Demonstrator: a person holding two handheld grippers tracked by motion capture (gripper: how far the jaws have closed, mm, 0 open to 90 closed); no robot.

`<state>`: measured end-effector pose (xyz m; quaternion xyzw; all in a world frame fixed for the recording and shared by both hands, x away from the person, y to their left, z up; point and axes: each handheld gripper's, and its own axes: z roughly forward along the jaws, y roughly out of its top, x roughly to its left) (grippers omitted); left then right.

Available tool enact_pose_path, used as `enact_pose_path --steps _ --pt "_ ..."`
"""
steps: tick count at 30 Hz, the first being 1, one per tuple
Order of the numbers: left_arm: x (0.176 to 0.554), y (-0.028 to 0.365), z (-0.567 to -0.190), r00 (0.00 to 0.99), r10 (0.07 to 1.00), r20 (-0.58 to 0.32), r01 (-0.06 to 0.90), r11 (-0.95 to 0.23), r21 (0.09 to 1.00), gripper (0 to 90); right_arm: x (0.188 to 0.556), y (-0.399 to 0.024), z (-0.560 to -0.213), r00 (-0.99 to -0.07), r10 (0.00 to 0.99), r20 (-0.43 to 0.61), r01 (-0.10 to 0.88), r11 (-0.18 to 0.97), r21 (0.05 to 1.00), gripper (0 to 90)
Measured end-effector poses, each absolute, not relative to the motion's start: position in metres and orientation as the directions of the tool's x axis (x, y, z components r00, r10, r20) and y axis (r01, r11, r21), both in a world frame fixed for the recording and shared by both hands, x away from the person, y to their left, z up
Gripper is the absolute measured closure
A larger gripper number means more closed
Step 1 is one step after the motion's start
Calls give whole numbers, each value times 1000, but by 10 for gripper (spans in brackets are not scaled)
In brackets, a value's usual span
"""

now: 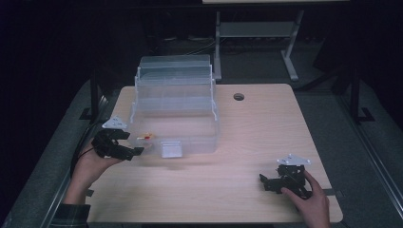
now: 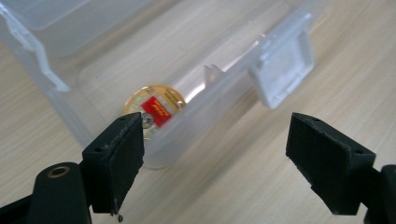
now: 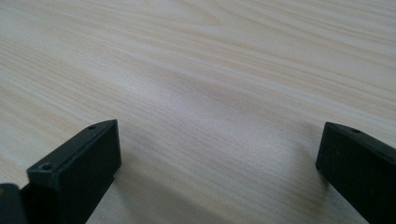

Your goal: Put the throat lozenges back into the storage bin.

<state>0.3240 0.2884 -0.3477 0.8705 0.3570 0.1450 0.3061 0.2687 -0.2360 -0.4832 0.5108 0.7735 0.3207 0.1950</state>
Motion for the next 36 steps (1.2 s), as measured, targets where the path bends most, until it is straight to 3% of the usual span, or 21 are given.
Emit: enact_pose_path --steps 36 --pt "266 269 -439 739 673 -26 538 -568 623 169 269 -235 -483 -404 914 27 664 273 696 0"
